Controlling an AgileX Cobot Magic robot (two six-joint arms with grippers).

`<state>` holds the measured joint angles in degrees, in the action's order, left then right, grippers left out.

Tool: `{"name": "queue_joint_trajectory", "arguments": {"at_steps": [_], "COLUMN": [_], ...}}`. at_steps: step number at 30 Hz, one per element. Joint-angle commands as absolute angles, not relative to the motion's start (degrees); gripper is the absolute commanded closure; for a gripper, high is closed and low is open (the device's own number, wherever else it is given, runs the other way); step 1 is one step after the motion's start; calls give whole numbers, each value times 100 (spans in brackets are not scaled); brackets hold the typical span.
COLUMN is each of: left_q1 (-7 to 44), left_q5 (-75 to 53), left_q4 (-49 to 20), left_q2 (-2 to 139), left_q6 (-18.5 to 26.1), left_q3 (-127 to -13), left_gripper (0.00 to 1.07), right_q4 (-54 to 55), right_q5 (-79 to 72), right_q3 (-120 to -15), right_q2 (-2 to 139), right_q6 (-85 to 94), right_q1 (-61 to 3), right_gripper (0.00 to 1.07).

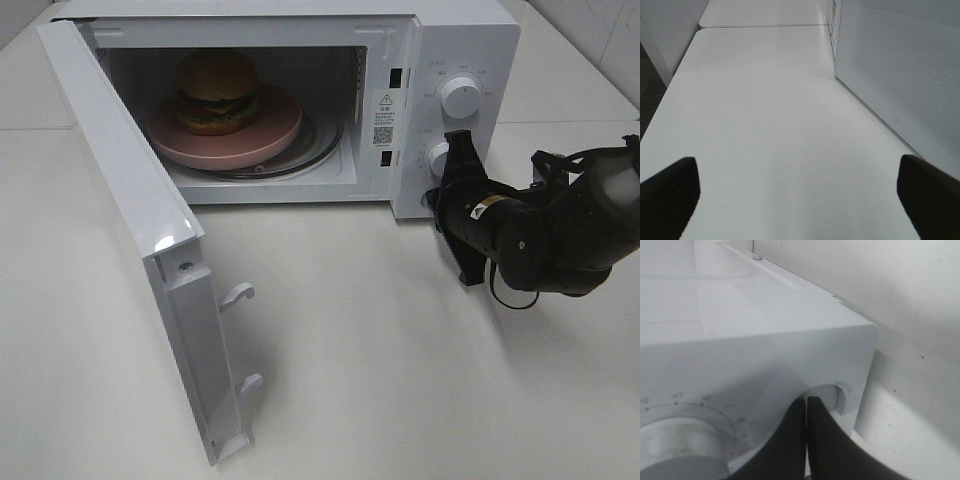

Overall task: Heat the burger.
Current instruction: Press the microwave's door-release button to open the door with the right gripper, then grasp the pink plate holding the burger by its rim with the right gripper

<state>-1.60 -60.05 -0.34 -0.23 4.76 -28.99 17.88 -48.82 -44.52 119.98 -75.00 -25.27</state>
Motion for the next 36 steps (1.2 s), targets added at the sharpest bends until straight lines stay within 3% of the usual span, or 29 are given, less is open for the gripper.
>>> {"name": "queue_joint_trajectory", "arguments": {"at_steps": [1, 26, 32, 36], "left_q1": [-172, -172, -172, -172], "left_q5": [-5999, -5999, -5999, -5999], "left_q4": [-40, -40, -40, -40], "left_q2": [-109, -109, -109, -109], "left_q6": [470, 470, 470, 470], "left_q3": [-2899, -2899, -2899, -2899], "left_gripper": [3, 3, 3, 3], "right_q4": [1770, 1387, 1398, 1610], "right_q5": [-5265, -5231, -5025, -3581], "right_q3": [-4377, -3489, -2997, -2893], "right_q2": [11849, 11270, 10623, 10038], "right_q6": [-7580, -7649, -6394, -4463], "right_q1": [-2487, -2492, -2492, -2492], "right_gripper": [107, 107, 107, 107]}}
